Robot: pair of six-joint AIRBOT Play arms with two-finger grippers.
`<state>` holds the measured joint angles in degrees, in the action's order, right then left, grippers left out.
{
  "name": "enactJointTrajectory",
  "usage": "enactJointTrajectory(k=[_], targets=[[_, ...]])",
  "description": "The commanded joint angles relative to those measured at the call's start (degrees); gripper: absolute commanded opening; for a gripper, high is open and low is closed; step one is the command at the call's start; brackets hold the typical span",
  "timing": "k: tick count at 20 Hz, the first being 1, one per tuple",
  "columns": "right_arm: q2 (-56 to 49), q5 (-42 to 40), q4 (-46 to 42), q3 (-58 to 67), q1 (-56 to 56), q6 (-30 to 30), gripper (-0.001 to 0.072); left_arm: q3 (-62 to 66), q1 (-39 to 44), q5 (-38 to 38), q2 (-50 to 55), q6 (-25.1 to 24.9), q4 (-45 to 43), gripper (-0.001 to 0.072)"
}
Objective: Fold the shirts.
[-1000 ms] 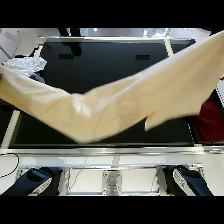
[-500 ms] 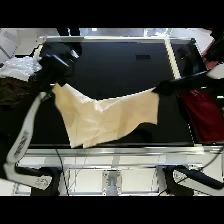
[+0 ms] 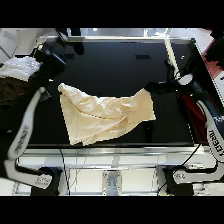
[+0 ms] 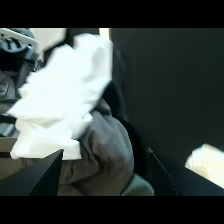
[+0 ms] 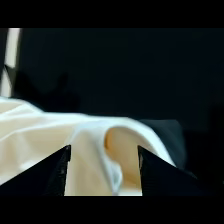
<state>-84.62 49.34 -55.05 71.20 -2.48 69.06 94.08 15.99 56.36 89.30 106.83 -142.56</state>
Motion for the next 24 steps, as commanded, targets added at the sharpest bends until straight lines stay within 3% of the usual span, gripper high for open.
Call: enactJointTrajectory(k=[1, 4, 5, 6, 8, 10, 12, 13, 14, 16, 18, 20, 22, 24], targets=[[0.5, 4.3, -12.9, 7.8, -4.9, 4.8, 0.0481, -1.1, -1.8, -1.1, -13.4, 18.2, 4.4, 0.0595], [1.4, 12.2, -15.4, 9.7, -11.2, 4.7, 0.0481, -14.8, -2.6, 4.2, -29.2, 19.5, 15.5, 0.0596], [1.1, 15.2, -15.2, 9.4, -12.4, 3.2, 0.0481, -22.9, -2.6, 4.5, -34.9, 22.5, 19.2, 0.0596], [0.6, 17.0, -14.0, 8.4, -13.0, 0.5, 0.0481, -31.0, -2.5, 4.0, -40.2, 27.7, 23.6, 0.0595], [-0.5, 17.5, -10.8, 6.2, -12.7, -3.2, 0.0481, -48.5, -2.4, -0.4, -50.4, 42.9, 32.3, 0.0596], [-1.2, 17.5, -7.8, 5.6, -12.5, -4.5, 0.0481, -64.1, -2.4, -11.5, -59.0, 56.4, 41.1, 0.0595], [-1.2, 17.3, -5.5, 6.0, -12.5, -5.4, 0.0482, -75.4, -2.4, -19.4, -65.4, 65.6, 48.7, 0.0594], [-1.2, 17.3, -4.2, 6.2, -12.5, -5.5, 0.0481, -79.0, -2.4, -21.0, -67.8, 66.3, 51.2, 0.0553], [-1.2, 17.4, -2.9, 6.5, -12.5, -5.6, 0.0481, -81.2, -2.3, -20.4, -69.9, 66.3, 52.5, 0.0426], [-1.1, 17.5, -0.5, 7.0, -12.5, -5.8, 0.0482, -82.2, -0.9, -18.6, -72.6, 65.9, 53.7, 0.0398], [-0.7, 17.3, 1.5, 7.0, -12.5, -5.8, 0.0482, -82.2, 1.6, -18.3, -73.7, 58.2, 53.5, 0.0384], [-0.4, 17.3, 2.8, 7.0, -12.5, -5.8, 0.0482, -82.2, 3.9, -16.7, -72.6, 53.6, 53.4, 0.0251], [0.2, 17.6, 3.1, 7.0, -12.5, -5.7, 0.0481, -82.1, 5.2, -15.9, -70.5, 47.3, 53.8, 0.0257], [0.8, 18.4, 3.1, 7.0, -12.5, -5.7, 0.0481, -82.1, 6.4, -12.4, -68.6, 37.7, 59.6, 0.0297]])
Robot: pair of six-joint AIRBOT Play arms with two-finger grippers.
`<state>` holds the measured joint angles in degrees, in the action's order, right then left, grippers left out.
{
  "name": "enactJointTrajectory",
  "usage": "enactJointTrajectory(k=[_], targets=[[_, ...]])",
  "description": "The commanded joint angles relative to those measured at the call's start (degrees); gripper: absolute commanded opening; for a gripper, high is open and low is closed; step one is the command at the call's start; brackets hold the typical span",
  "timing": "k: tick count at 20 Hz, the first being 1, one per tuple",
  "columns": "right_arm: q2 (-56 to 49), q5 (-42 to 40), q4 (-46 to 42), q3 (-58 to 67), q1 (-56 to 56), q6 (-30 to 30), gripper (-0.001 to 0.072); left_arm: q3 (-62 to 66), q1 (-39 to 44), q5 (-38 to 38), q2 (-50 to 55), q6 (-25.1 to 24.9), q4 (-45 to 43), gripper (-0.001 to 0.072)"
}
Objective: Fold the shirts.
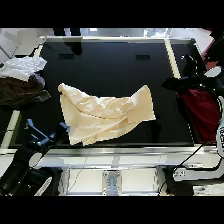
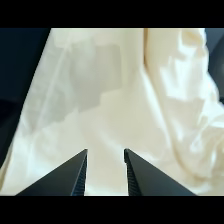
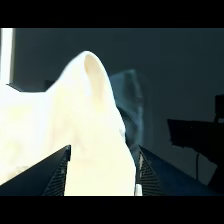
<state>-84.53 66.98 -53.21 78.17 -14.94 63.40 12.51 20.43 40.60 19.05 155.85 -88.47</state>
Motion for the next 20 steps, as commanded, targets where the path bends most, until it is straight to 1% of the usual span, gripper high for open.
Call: enactJointTrajectory(k=[1, 2, 3, 7, 8, 9, 10, 11, 13, 14, 15, 16, 17, 18, 19, 20], targets=[[1.1, 1.2, 1.3, 0.0, 0.0, -0.1, 0.0481, -0.4, 2.5, 7.5, 2.4, -16.3, 7.9, 0.0297], [1.5, 1.5, 1.4, 0.0, 0.0, -0.1, 0.0482, -0.4, 2.8, 11.6, 2.9, -18.8, 8.7, 0.0298], [1.8, 1.5, 1.4, 0.0, 0.0, -0.1, 0.0481, -0.4, 2.8, 15.4, 3.2, -19.4, 9.3, 0.0299], [3.5, 1.4, 1.4, 0.0, 0.0, -0.1, 0.0481, 0.1, 2.8, 25.7, 2.6, -19.3, 11.1, 0.03], [3.9, 1.4, 1.4, 0.0, 0.0, -0.1, 0.0481, 0.3, 2.8, 27.3, 2.6, -19.3, 11.3, 0.0299], [4.2, 1.4, 1.4, 0.0, 0.0, -0.1, 0.0482, 0.2, 2.8, 27.0, 2.6, -19.3, 10.4, 0.03], [4.5, 1.4, 1.4, 0.0, 0.0, -0.1, 0.0481, 0.2, 2.8, 25.1, 2.7, -18.8, 8.9, 0.03], [4.7, 1.5, 1.4, 0.0, 0.0, -0.1, 0.0481, 0.2, 2.8, 22.9, 2.8, -17.0, 6.7, 0.03], [5.0, 1.6, 1.4, 0.0, 0.0, -0.1, 0.0481, 0.1, 2.8, 21.9, 3.8, -13.6, 3.2, 0.0312], [5.1, 1.7, 1.4, 0.0, 0.0, -0.1, 0.0482, -0.2, 2.8, 21.9, 4.9, -12.0, 3.2, 0.0444], [5.2, 1.9, 1.4, 0.0, 0.0, -0.1, 0.0482, -0.7, 2.8, 20.9, 6.2, -8.6, 3.5, 0.0501], [5.2, 2.1, 1.4, 0.0, 0.0, -0.1, 0.0481, -1.1, 2.8, 18.2, 7.5, -4.9, 4.2, 0.0498], [5.2, 2.6, 1.4, 0.0, 0.0, -0.1, 0.0481, -1.3, 2.8, 14.2, 8.5, -2.6, 5.2, 0.0481], [5.2, 3.1, 1.4, 0.0, 0.0, -0.1, 0.0481, -1.4, 2.8, 9.3, 9.1, -1.9, 5.9, 0.0466], [5.2, 3.7, 1.4, 0.0, 0.0, -0.1, 0.0481, -1.4, 2.8, 3.9, 9.5, -1.5, 6.0, 0.0465], [5.2, 4.3, 1.3, 0.0, 0.0, -0.1, 0.0481, -1.4, 2.7, 0.3, 9.7, -1.5, 5.9, 0.0454]])
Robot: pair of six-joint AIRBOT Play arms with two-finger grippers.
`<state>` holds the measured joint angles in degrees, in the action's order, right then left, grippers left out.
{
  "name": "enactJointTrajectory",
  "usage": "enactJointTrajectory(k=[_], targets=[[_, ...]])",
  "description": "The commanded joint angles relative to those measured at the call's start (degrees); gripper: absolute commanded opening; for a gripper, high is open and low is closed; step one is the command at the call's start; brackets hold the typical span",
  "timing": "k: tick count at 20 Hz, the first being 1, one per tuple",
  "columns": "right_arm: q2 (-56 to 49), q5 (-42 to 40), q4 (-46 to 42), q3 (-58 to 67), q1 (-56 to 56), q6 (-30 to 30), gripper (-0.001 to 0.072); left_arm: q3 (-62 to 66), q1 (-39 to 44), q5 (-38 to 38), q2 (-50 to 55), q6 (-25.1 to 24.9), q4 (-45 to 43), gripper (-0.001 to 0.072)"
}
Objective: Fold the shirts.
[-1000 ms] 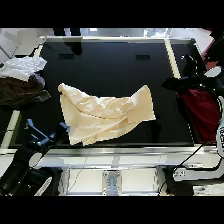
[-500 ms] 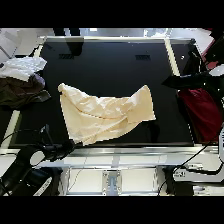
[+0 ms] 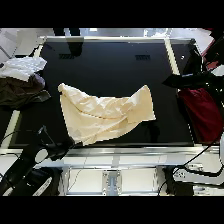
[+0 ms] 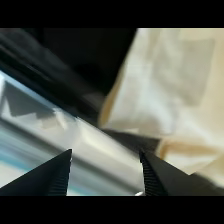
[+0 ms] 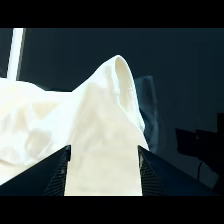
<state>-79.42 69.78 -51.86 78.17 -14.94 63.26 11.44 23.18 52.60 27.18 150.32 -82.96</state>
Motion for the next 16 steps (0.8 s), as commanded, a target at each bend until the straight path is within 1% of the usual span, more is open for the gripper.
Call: enactJointTrajectory(k=[1, 2, 3, 5, 7, 9, 11, 12, 13, 14, 16], targets=[[0.1, 1.7, -0.1, 0.0, 0.0, 0.0, 0.0481, -0.3, -0.1, -12.5, 2.1, 5.1, 0.1, 0.0389], [0.1, 1.6, -0.1, 0.0, 0.0, 0.0, 0.0481, -0.5, -0.1, -12.3, 2.7, 6.7, -0.2, 0.0361], [0.1, 1.6, -0.1, 0.0, 0.0, 0.0, 0.0481, -0.9, -0.1, -12.3, 3.4, 8.2, 0.1, 0.0361], [0.1, 1.6, -0.2, 0.0, 0.0, 0.0, 0.0481, -1.0, 0.0, -9.9, 4.2, 8.7, 1.9, 0.0361], [0.1, 1.6, -0.7, 0.0, 0.0, 0.0, 0.0481, -1.0, 0.0, -5.7, 3.0, 8.7, 3.5, 0.036], [0.1, 1.6, -0.9, 0.0, 0.0, 0.0, 0.0481, -1.0, 0.0, -3.9, -1.1, 8.7, 2.8, 0.036], [0.1, 1.6, -0.9, 0.0, 0.0, 0.0, 0.0481, -1.0, -0.1, -2.5, -7.0, 8.9, -0.8, 0.0361], [0.1, 1.6, -0.9, 0.0, 0.0, 0.0, 0.0481, -1.1, -0.1, -0.8, -9.1, 11.4, -3.5, 0.036], [0.1, 1.6, -0.9, 0.0, 0.0, 0.0, 0.0481, -1.5, -0.1, 1.7, -10.6, 15.9, -5.2, 0.036], [0.1, 1.6, -0.8, 0.0, 0.0, 0.0, 0.0481, -2.1, -0.1, 3.7, -11.5, 17.8, -5.3, 0.036], [0.1, 1.7, -0.8, 0.0, 0.0, 0.0, 0.0481, -2.6, 0.0, 5.6, -11.8, 17.7, -4.4, 0.036]])
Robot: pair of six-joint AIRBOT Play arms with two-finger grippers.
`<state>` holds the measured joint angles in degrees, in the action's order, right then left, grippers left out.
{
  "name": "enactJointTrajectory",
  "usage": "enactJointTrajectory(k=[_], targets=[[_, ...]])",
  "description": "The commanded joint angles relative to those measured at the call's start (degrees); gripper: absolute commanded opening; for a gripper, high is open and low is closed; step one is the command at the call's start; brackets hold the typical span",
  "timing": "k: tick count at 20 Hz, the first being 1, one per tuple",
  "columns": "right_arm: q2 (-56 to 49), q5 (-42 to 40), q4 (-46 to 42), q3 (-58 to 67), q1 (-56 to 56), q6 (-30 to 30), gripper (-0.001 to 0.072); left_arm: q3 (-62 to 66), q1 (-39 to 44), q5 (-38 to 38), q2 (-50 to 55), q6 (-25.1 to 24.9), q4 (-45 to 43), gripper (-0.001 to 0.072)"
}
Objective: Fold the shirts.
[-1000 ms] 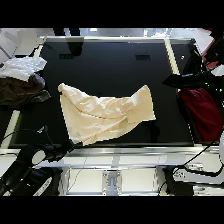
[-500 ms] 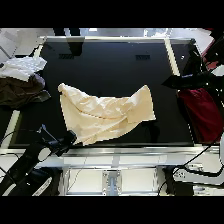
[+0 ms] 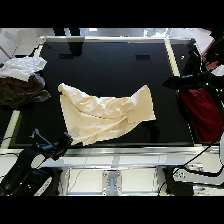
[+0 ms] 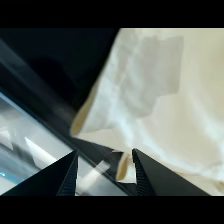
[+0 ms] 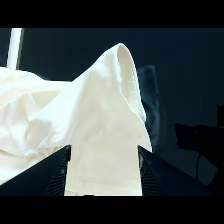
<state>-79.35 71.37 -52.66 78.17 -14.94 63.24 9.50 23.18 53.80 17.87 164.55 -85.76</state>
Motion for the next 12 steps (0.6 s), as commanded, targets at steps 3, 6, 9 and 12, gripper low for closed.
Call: enactJointTrajectory(k=[3, 6, 9, 12], targets=[[0.0, 0.2, 0.0, 0.0, 0.0, 0.1, 0.0481, -0.8, 0.0, 3.9, -2.4, 3.5, -2.8, 0.036], [0.0, 0.1, 0.0, 0.0, 0.0, 0.1, 0.0481, -2.2, 0.0, 2.7, -1.4, 3.5, -1.8, 0.036], [0.0, 0.2, 0.0, 0.0, 0.0, 0.1, 0.0481, -4.0, 0.0, -5.0, -1.4, 3.5, -0.8, 0.036], [0.0, 0.2, 0.0, 0.0, 0.0, 0.1, 0.0481, -4.6, 0.0, -6.5, 0.3, 3.5, 0.1, 0.0359]])
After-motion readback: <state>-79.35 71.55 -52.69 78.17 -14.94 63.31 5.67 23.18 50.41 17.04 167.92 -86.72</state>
